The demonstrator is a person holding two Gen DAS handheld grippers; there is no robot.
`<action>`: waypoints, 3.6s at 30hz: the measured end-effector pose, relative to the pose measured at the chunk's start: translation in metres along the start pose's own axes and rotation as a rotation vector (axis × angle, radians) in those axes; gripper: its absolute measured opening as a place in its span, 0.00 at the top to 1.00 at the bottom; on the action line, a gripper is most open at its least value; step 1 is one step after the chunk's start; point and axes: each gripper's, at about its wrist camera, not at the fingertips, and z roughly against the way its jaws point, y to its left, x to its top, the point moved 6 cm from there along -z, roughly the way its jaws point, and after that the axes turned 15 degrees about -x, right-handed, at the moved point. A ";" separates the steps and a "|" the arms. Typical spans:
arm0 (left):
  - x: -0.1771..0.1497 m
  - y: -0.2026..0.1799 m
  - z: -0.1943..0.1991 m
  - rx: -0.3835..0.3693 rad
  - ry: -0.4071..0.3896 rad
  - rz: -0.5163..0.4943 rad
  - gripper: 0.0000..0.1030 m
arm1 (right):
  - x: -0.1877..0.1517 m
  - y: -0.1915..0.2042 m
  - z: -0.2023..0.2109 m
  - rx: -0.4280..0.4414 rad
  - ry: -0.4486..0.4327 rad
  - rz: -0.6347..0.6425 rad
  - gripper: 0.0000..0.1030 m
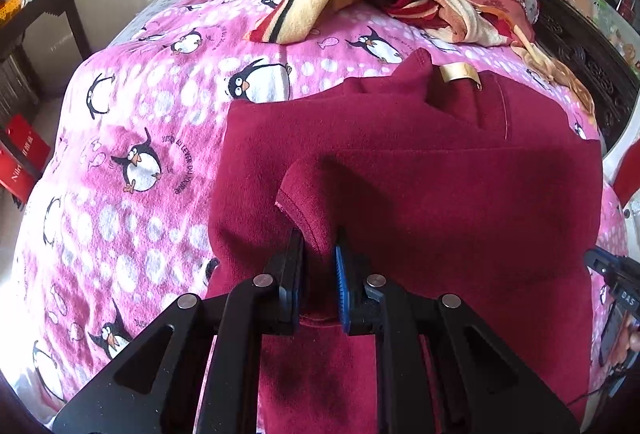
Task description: Fold small clothes
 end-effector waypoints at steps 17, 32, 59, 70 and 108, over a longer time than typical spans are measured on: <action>0.000 -0.001 0.002 0.043 -0.017 0.006 0.80 | 0.068 0.000 -0.011 0.115 -0.084 -0.158 0.85; 0.000 -0.001 -0.004 0.046 -0.021 -0.004 0.74 | 0.065 -0.010 0.022 -0.090 -0.160 -0.146 0.62; -0.034 0.023 0.038 0.052 -0.038 0.037 0.74 | 0.061 0.109 0.059 0.243 -0.153 0.049 0.62; -0.033 0.046 0.038 0.039 -0.042 0.089 0.74 | 0.109 0.228 0.047 0.354 -0.119 0.139 0.62; -0.179 0.023 0.093 -0.028 0.151 0.070 0.54 | -0.155 0.000 0.089 0.166 0.104 -0.002 0.37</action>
